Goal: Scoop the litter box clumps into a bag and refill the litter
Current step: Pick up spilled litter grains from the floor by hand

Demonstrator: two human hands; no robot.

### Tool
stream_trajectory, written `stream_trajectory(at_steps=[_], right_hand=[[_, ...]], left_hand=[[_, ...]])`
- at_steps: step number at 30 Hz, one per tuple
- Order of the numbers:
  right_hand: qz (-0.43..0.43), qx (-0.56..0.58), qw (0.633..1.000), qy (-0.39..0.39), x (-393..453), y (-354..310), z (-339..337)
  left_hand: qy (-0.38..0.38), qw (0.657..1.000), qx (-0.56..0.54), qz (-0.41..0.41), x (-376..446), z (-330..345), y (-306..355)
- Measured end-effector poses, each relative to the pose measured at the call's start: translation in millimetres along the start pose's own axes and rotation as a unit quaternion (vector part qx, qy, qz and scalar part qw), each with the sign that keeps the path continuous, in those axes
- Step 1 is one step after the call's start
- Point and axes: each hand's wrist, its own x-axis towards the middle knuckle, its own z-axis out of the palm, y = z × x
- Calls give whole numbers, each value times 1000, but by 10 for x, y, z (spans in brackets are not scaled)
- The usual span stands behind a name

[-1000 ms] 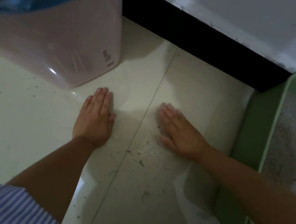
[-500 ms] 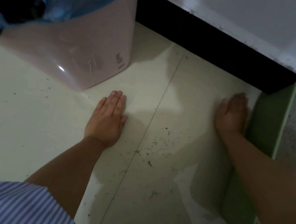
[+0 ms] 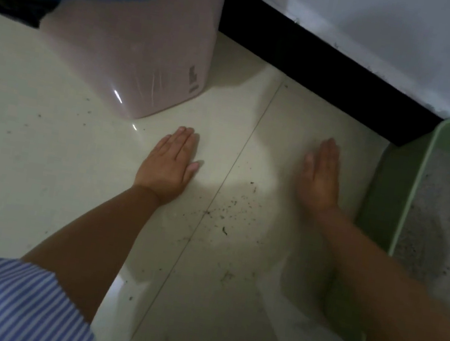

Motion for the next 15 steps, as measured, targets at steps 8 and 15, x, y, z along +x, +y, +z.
stream_trajectory(at_steps=[8, 15], right_hand=[[-148, -163, 961, -169, -75, -19, 183], [-257, -143, 942, -160, -358, -111, 119]], left_hand=[[-71, 994, 27, 78, -278, 46, 194], [-12, 994, -35, 108, -507, 48, 324]])
